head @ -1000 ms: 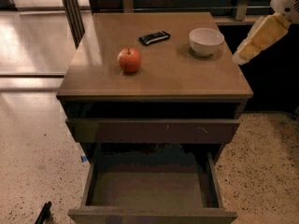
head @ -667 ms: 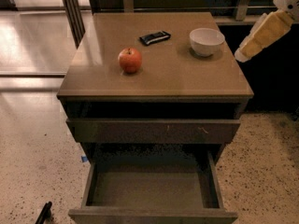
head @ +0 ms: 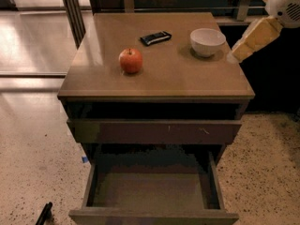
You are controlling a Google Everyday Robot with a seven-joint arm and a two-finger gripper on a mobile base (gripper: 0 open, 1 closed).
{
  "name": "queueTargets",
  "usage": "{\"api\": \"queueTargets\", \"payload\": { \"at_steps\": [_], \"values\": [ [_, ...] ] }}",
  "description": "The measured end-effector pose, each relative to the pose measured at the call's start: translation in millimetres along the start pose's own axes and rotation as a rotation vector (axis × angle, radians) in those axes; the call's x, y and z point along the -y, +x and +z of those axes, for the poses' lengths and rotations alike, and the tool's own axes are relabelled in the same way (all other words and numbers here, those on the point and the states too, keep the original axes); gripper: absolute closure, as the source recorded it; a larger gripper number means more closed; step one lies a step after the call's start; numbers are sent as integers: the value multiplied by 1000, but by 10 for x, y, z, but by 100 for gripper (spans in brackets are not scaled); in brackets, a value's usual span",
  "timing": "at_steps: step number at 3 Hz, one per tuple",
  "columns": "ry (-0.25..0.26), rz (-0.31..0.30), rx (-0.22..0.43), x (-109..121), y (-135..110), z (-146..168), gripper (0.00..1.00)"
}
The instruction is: Place apple into middle drawer
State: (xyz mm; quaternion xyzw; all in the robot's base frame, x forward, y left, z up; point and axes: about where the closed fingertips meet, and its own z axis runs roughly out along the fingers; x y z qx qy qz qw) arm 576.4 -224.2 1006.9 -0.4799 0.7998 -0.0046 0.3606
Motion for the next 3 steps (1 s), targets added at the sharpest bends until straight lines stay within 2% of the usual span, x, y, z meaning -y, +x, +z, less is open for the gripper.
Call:
{"api": "queueTargets", "payload": {
  "at_steps": [1,3],
  "values": [
    [-60,-36,84,-70,-408,427,0],
    [-201,-133,171,-353,-1113,1122,0]
  ]
}}
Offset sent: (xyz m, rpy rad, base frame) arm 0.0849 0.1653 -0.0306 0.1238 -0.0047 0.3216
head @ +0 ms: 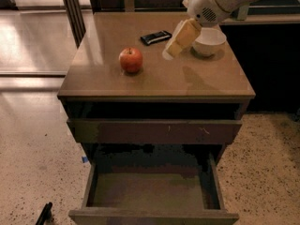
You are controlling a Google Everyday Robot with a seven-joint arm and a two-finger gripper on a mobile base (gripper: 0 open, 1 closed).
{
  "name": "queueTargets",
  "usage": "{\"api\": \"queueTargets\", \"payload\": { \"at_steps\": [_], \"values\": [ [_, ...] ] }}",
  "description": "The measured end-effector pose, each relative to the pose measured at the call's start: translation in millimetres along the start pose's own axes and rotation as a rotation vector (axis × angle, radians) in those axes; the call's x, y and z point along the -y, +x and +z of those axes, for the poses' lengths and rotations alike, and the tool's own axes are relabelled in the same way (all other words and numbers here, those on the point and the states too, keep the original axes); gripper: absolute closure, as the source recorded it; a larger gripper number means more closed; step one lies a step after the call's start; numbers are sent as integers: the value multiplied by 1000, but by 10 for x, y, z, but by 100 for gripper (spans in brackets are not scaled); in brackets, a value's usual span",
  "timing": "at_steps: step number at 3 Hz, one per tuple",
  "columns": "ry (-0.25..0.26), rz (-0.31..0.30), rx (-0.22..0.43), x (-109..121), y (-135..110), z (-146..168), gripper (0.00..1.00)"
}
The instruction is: Place apple into middle drawer
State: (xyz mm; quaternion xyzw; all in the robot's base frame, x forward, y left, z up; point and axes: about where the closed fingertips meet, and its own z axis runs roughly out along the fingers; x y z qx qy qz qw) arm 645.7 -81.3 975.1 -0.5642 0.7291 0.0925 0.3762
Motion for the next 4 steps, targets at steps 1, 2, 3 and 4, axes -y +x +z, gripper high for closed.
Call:
{"api": "queueTargets", "payload": {
  "at_steps": [1,2,3,4],
  "values": [
    [-81,-42,9,-88,-186,327,0],
    [-89,-46,9,-101,-208,357,0],
    [-49,14,5,-100,-35,414,0],
    [-37,72,21,-68,173,669,0]
  ]
}}
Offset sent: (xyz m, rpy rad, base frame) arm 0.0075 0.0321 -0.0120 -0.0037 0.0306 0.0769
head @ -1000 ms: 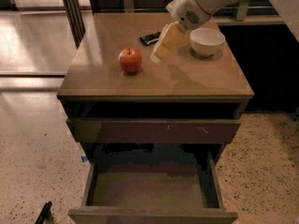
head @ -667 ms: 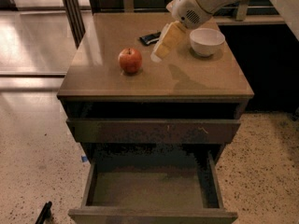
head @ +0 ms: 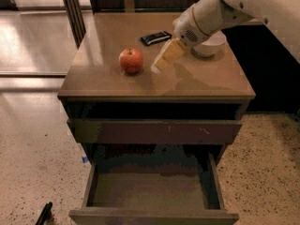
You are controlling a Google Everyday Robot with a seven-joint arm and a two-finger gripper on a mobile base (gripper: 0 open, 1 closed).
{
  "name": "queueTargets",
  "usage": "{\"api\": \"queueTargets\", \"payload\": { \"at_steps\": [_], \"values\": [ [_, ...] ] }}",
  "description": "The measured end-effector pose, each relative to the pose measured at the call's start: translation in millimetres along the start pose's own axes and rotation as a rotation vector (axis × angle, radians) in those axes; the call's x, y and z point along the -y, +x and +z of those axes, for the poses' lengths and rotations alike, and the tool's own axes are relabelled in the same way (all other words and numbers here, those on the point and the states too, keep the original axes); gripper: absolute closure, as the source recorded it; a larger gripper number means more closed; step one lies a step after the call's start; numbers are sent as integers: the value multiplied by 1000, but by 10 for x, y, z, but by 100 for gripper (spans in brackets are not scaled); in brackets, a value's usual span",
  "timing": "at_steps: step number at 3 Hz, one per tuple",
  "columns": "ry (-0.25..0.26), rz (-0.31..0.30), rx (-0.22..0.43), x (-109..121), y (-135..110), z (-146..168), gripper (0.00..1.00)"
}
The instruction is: Place apple into middle drawer
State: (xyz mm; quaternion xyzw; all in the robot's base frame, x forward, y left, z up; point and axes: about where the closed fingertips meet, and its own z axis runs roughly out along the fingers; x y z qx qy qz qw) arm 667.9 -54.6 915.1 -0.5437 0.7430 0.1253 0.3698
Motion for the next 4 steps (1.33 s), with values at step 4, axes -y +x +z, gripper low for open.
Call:
{"api": "queueTargets", "payload": {
  "at_steps": [4],
  "values": [
    [-126,2,113,298,-137,917,0]
  ]
}}
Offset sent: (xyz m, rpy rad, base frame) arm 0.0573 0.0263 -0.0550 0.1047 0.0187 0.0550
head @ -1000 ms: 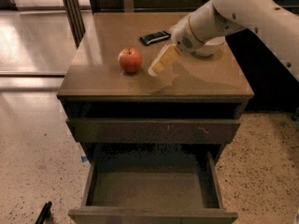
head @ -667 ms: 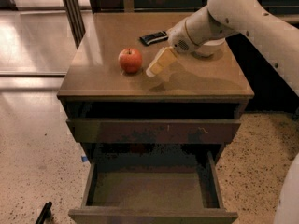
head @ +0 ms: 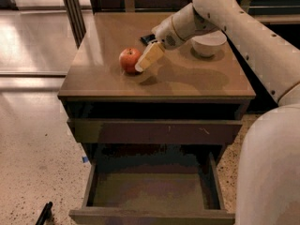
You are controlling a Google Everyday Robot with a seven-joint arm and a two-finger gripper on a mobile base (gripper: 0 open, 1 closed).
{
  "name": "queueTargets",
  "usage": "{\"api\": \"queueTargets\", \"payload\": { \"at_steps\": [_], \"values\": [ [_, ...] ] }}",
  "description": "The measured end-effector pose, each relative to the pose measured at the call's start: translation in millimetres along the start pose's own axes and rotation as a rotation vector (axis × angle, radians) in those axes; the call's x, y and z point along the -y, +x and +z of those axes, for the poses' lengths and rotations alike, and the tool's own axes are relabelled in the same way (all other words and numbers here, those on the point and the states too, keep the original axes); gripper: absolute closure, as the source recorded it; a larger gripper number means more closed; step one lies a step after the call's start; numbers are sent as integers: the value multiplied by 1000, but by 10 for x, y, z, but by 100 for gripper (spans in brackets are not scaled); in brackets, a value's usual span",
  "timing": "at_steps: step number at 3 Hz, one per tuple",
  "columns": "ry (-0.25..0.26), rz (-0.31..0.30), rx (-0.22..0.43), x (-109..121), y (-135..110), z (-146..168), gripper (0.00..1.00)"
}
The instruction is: Place apple into middle drawer
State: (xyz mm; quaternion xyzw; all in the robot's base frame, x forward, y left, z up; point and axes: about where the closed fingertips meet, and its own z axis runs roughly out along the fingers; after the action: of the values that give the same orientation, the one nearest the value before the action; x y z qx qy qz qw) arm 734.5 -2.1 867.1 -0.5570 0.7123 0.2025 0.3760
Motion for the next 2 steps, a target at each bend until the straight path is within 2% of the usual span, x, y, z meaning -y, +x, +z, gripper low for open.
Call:
{"api": "queueTargets", "payload": {
  "at_steps": [2],
  "values": [
    [-131,86,31,-6,-78,364,0]
  ]
}}
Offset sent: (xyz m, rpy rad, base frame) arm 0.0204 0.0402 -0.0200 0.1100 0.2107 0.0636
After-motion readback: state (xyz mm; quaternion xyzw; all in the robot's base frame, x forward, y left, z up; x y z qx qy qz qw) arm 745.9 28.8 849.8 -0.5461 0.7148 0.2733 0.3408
